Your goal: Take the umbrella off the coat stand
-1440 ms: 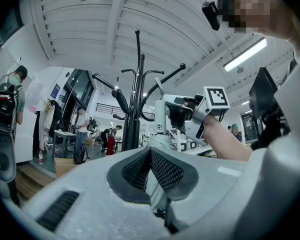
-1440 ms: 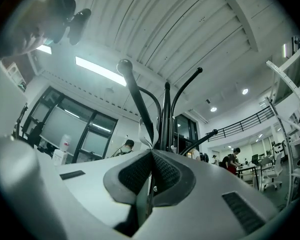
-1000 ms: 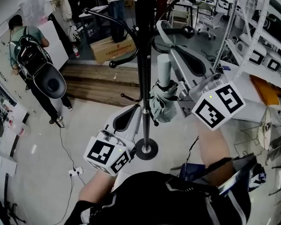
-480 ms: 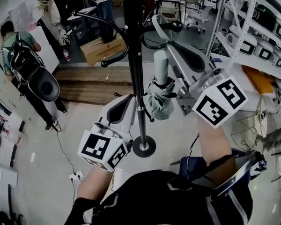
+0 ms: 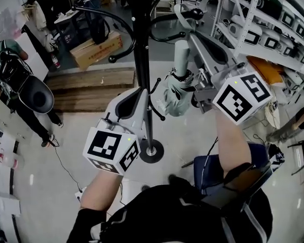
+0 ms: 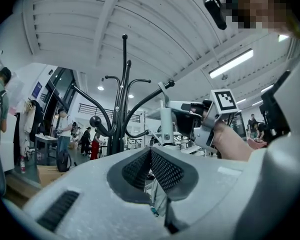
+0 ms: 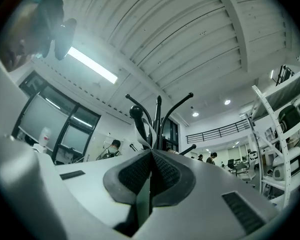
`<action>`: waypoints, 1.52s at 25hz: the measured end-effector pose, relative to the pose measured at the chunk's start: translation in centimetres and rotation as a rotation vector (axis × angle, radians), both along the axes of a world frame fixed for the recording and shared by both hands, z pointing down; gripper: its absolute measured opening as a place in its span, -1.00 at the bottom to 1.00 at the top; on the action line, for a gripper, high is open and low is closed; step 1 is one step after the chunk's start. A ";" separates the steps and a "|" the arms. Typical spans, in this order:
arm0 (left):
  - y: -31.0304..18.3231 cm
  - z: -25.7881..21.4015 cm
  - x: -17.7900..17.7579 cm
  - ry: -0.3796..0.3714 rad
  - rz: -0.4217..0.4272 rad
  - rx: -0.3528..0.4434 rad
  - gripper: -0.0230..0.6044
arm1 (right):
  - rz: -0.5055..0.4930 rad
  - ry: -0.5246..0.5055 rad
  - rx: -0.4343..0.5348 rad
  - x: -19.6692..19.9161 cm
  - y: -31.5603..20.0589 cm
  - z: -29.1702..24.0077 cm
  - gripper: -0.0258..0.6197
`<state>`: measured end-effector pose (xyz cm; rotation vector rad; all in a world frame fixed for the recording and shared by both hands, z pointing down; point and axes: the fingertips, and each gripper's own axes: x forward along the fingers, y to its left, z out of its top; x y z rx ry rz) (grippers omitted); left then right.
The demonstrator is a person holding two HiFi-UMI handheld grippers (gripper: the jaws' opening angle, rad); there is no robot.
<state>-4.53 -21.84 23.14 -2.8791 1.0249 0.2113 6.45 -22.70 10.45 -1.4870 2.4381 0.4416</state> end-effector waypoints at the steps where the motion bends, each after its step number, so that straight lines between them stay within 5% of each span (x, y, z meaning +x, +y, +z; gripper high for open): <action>1: -0.2 0.0 -0.3 0.000 0.010 0.001 -0.90 | 0.012 0.000 -0.003 -0.3 -0.2 0.0 -0.89; 22: 1.8 -0.6 0.9 0.013 -0.091 -0.013 -0.90 | -0.081 0.023 -0.008 0.4 1.7 -0.4 -0.89; 38: 5.0 2.9 1.6 0.015 -0.125 -0.057 -0.90 | -0.186 0.007 -0.071 -0.8 5.5 6.2 -0.89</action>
